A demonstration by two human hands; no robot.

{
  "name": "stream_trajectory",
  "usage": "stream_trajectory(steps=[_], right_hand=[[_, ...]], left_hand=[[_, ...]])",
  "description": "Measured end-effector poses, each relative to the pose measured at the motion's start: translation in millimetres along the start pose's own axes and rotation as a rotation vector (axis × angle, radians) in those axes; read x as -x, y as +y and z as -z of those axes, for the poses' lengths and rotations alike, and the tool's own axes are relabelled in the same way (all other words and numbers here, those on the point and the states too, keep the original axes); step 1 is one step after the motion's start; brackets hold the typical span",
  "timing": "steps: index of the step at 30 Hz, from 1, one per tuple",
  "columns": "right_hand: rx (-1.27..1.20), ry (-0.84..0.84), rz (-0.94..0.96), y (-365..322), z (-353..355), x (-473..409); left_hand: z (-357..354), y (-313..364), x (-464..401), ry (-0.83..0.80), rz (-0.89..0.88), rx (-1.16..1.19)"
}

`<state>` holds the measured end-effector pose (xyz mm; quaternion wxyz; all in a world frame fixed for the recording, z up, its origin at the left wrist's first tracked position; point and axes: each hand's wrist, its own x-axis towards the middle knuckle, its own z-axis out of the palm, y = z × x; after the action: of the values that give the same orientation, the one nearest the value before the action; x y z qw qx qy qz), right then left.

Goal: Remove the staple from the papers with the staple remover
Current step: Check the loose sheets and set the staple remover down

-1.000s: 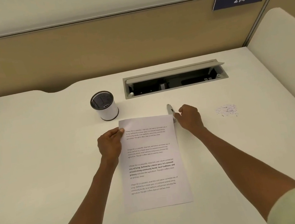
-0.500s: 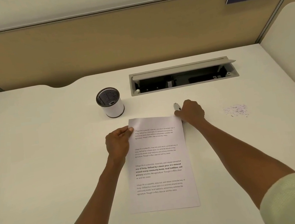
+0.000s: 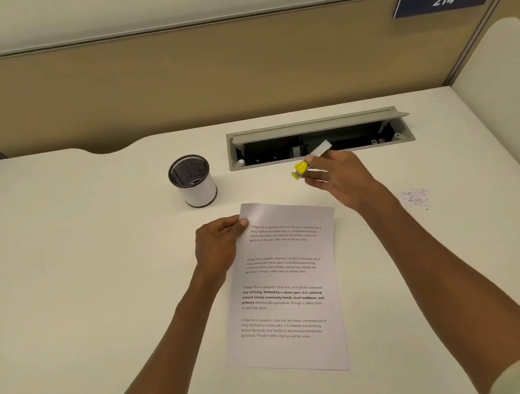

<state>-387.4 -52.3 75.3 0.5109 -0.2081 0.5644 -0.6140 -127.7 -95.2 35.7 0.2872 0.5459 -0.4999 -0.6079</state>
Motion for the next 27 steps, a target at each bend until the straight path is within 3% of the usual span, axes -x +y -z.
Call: stream_trajectory(steps=[10, 27], right_hand=[[0.447, -0.183, 0.189, 4, -41, 44], [0.452, -0.161, 0.242, -1, -49, 62]], left_hand=[[-14, 19, 14, -0.050, -0.110, -0.055], [-21, 27, 24, -0.065, -0.218, -0.085]])
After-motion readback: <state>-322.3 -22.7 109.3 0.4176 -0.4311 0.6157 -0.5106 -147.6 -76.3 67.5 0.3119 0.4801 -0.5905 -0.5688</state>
